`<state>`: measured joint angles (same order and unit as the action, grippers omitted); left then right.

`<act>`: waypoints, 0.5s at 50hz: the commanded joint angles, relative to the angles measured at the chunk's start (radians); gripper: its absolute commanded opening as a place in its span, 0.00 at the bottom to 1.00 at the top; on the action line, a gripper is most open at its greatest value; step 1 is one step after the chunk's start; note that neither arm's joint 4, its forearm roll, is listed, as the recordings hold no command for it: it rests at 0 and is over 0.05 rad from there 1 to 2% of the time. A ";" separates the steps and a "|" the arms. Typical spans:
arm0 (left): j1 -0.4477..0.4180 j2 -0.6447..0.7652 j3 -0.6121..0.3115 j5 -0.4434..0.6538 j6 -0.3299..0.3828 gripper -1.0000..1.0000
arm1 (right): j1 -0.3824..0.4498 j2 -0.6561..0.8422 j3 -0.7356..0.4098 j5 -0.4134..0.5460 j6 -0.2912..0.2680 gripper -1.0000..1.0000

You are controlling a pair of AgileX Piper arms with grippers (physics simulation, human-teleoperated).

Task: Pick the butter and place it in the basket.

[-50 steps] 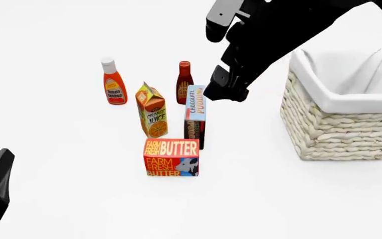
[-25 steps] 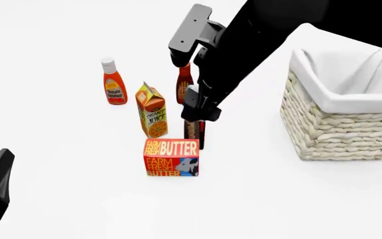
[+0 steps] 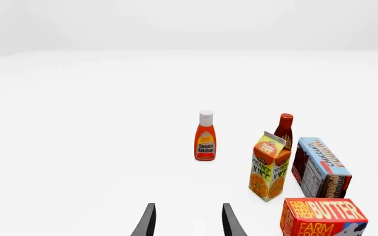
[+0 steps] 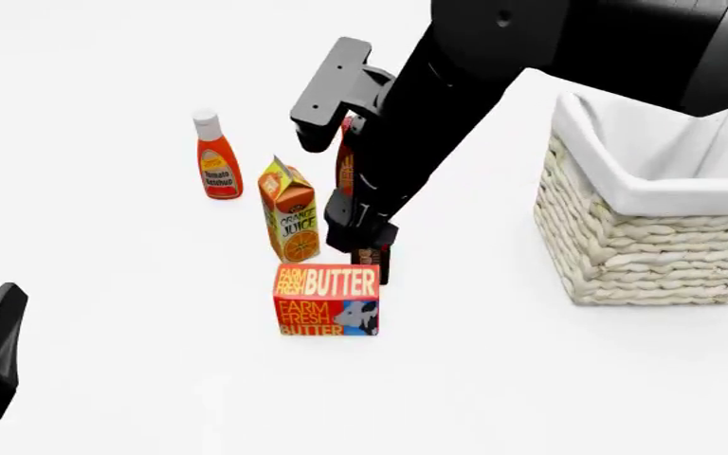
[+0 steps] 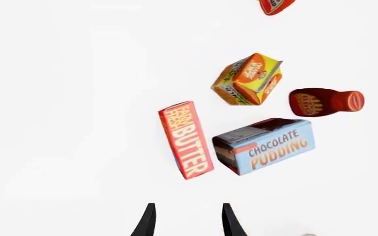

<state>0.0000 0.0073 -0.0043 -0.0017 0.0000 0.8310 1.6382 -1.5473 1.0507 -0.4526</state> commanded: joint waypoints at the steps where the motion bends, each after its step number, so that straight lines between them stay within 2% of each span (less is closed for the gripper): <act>1: 0.000 0.000 0.000 0.000 0.000 1.00 | 0.009 0.018 -0.003 -0.002 0.011 1.00; 25: 0.000 0.000 0.000 0.000 0.000 1.00 | 0.000 0.053 -0.019 -0.006 0.008 1.00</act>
<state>0.0000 0.0073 -0.0043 -0.0017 0.0000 0.8360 1.6765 -1.5581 1.0462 -0.4424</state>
